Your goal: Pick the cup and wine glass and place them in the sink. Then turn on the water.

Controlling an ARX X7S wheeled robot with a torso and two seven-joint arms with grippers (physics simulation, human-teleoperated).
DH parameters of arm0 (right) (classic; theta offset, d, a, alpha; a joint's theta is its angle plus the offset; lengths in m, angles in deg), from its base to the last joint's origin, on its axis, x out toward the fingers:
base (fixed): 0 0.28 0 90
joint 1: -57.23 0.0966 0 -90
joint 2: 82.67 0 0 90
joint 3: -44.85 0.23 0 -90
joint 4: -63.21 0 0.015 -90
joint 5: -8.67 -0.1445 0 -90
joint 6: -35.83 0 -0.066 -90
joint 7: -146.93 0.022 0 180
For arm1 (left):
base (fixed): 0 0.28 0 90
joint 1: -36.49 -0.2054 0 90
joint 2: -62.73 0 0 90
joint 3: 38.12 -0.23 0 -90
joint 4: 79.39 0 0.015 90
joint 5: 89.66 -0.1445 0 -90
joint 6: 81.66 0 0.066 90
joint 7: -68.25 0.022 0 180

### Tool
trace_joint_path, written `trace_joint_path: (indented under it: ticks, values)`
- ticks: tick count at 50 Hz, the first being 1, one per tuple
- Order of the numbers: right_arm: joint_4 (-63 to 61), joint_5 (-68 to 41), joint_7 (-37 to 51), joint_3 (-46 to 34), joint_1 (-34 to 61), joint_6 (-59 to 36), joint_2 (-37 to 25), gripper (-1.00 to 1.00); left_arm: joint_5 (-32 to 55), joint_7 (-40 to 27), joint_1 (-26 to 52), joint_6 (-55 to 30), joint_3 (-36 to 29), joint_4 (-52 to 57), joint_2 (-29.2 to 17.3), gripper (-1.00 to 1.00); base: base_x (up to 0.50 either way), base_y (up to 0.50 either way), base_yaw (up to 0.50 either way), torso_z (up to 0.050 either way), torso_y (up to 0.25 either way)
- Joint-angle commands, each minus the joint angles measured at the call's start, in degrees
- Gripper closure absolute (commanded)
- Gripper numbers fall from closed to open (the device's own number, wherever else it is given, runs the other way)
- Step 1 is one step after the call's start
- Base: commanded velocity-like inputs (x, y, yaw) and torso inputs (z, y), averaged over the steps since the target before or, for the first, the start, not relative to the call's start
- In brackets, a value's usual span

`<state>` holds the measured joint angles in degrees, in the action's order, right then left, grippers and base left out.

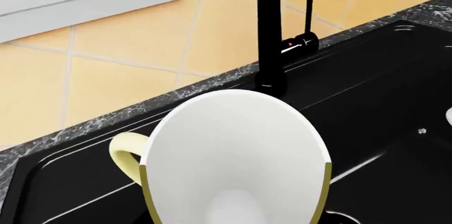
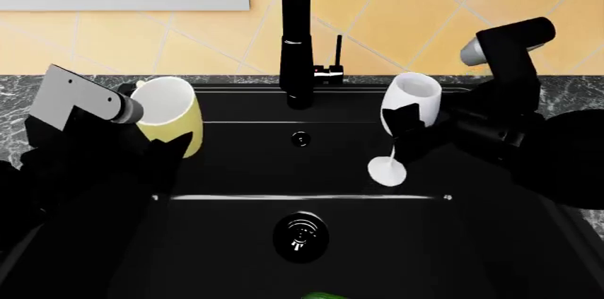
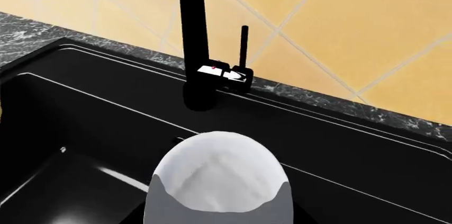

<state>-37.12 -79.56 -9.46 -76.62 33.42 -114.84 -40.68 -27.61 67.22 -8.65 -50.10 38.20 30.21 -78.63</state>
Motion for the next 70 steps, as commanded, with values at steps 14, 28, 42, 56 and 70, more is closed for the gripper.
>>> trace_joint_path:
  ticks: [14, 28, 42, 56, 70]
  values:
    - [4.22, 6.79, -3.45, -1.49, -1.59, 1.85, -0.38, 1.00, -3.60, 1.20, 3.32, 0.47, -4.38, -5.62, 3.17, 1.00, 0.00, 0.00, 0.00, 0.000, 0.001]
    - [3.95, 6.54, -3.32, -1.47, -2.14, 2.36, -0.29, 1.00, -7.35, 4.58, 6.23, -0.65, -10.43, -8.91, 5.19, 1.00, 0.00, 0.00, 0.00, 0.000, 0.001]
    - [3.91, 6.22, -2.89, -1.65, -1.96, 2.22, -0.07, 1.00, -13.44, 9.54, 8.74, 0.58, -18.46, -14.58, 8.73, 1.00, 0.00, 0.00, 0.00, 0.001, 0.001]
    - [3.69, 5.91, -2.61, -1.68, -2.31, 2.36, -0.30, 1.00, -17.41, 12.81, 10.19, 1.70, -24.13, -19.12, 11.89, 1.00, 0.00, 0.00, 0.00, 0.000, 0.001]
    - [4.02, 5.99, -2.81, -1.96, -2.14, 2.36, -0.17, 1.00, -20.12, 15.07, 10.61, 3.15, -27.99, -23.42, 14.68, 1.00, 0.00, 0.00, 0.00, 0.000, 0.001]
